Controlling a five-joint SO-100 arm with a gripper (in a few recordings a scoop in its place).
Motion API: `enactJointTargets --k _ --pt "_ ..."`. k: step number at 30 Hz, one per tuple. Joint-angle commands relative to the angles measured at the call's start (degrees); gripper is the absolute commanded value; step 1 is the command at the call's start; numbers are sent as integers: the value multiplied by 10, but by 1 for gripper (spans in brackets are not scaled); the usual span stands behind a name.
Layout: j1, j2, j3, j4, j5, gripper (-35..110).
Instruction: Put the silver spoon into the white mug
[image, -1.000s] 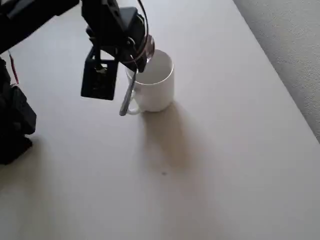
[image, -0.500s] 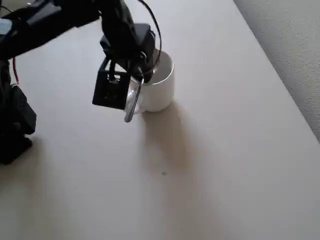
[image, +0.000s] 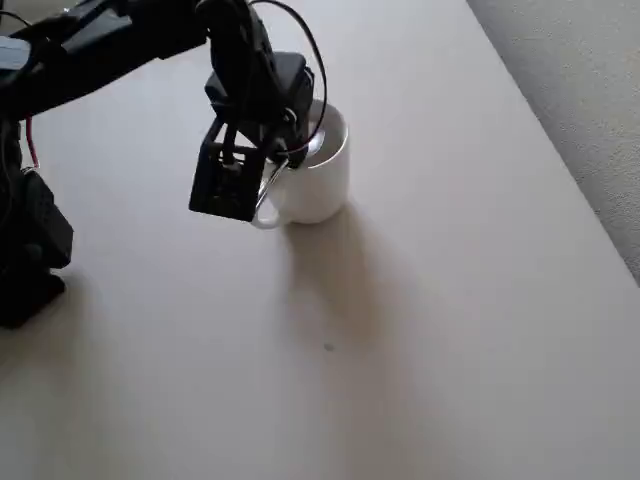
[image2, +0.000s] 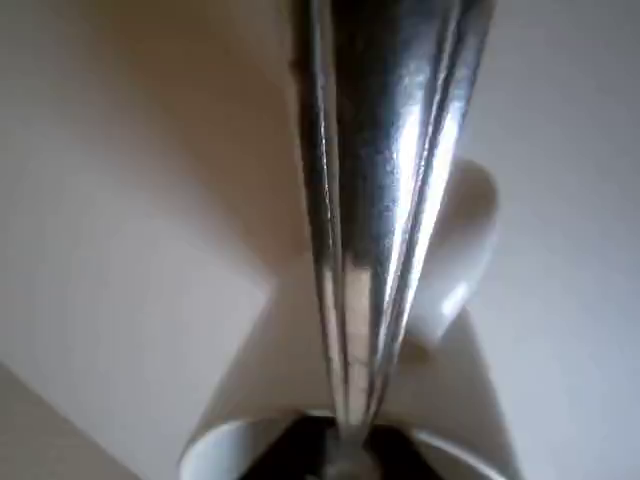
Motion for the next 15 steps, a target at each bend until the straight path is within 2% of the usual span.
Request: enactJointTargets --k 1,5,15 --pt "-15 37 -38 13 -3 18" --pt "-25 63 -38 27 -13 29" --pt "-56 244 -4 76 -114 21"
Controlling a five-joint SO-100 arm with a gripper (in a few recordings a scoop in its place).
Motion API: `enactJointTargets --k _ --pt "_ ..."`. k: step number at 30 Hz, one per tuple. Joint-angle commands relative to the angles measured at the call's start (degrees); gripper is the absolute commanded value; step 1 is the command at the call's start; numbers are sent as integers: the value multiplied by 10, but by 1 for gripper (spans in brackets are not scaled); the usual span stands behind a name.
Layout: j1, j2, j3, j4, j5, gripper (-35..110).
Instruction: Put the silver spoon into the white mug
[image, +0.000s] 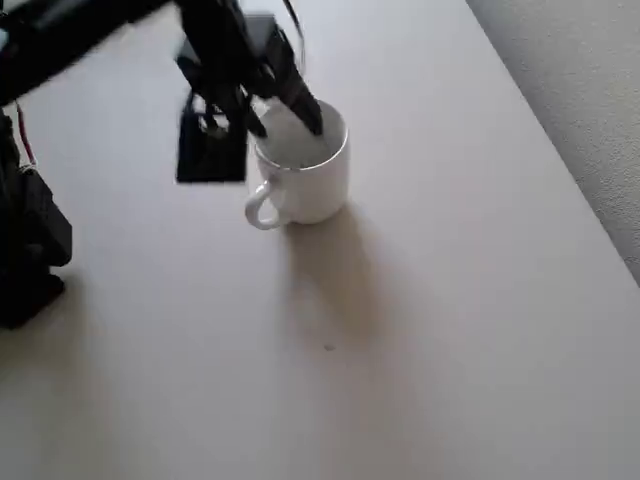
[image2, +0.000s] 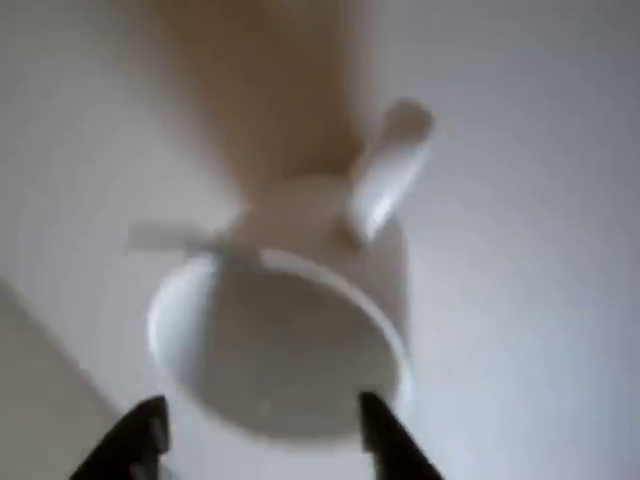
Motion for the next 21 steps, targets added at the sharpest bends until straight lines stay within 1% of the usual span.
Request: enactJointTargets --k 1,4,6,8,12,14,19,21 --pt "-6 167 17 8 -50 20" --pt "-13 289 104 3 -96 17" --pt "-16 388 195 -23 -125 6" --pt "-13 512 330 -87 -145 -2" --pt "-18 766 645 -224 -208 -2" --pt "-5 858 777 -269 -220 -2" --pt "27 979 1007 -337 -243 -2" --pt "34 1049 1081 -340 -250 -2"
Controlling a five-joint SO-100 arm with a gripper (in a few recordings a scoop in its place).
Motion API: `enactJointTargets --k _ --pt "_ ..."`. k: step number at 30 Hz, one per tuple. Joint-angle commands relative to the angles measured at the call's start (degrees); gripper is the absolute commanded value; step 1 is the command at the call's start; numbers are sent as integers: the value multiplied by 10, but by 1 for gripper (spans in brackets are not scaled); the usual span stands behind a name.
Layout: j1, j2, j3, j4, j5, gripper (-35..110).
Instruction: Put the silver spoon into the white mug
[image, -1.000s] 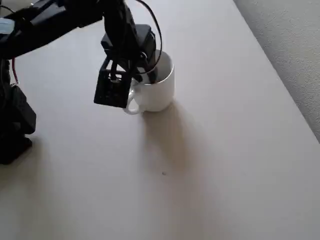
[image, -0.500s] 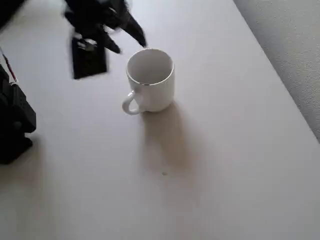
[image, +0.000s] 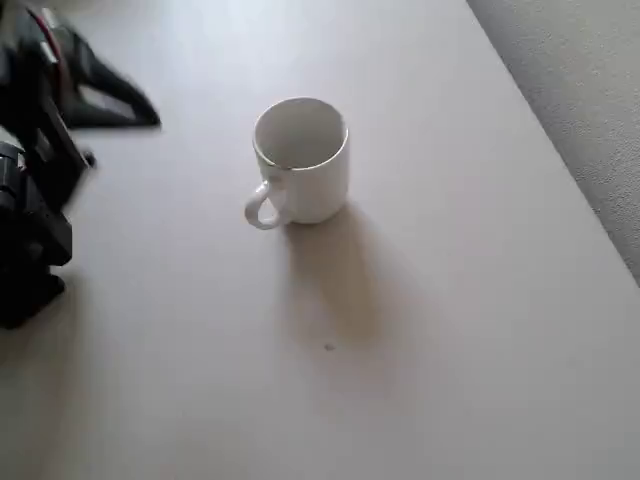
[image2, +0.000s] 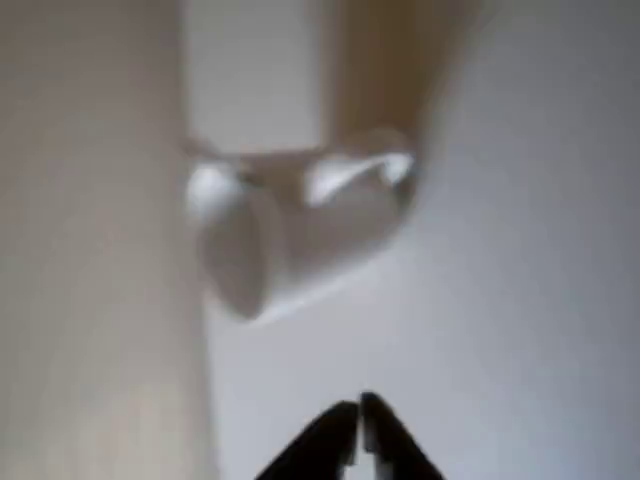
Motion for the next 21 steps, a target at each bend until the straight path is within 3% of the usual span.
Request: enactJointTargets --k 1,8,21 --pt "20 158 196 -36 -23 -2" --pt "26 157 294 -35 -30 -2" --pt "29 157 294 -34 -30 -2"
